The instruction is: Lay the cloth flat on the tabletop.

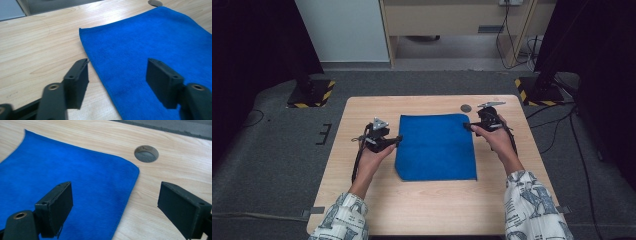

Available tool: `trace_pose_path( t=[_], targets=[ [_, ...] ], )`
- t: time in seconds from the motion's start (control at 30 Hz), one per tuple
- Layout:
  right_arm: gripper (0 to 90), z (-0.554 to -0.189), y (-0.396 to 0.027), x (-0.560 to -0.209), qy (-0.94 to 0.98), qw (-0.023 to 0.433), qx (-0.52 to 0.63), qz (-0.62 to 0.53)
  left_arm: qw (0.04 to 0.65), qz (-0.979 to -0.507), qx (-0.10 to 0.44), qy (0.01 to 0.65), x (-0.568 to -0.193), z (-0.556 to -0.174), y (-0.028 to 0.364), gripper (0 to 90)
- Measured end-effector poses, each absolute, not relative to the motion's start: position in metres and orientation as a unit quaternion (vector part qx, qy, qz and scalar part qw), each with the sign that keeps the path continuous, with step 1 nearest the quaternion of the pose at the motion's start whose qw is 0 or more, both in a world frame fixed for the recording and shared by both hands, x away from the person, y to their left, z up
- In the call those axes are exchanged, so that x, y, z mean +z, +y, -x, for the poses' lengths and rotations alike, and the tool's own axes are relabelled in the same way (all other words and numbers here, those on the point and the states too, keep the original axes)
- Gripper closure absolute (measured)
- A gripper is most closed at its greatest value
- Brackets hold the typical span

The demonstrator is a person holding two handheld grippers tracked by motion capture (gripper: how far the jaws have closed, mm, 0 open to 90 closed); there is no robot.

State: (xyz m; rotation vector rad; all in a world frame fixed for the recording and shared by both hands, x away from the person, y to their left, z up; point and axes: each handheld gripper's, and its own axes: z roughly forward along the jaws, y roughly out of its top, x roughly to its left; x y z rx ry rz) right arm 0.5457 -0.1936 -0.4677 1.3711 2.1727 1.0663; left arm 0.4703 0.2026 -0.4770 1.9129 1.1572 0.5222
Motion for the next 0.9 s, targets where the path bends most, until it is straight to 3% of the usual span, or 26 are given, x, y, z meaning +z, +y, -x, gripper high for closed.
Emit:
trace_pose_path(
  t=[0.1, 0.33, 0.9],
  targets=[
    [12.5, -0.539, -0.188, -0.462, 0.77, 0.178, 0.387, -0.475, 0.413, -0.759, 0.208, 0.458, -0.478, -0.466, 0.207, 22.6],
    [11.6, -0.524, -0.17, -0.46, 0.777, 0.168, 0.4, -0.457, 0.415, -0.76, 0.192, 0.463, -0.49, -0.463, 0.213, 14.8],
    [14.0, -0.477, -0.094, -0.476, 0.818, 0.115, 0.417, -0.378, 0.409, -0.754, 0.202, 0.473, -0.499, -0.453, 0.234, 10.2]
  ],
)
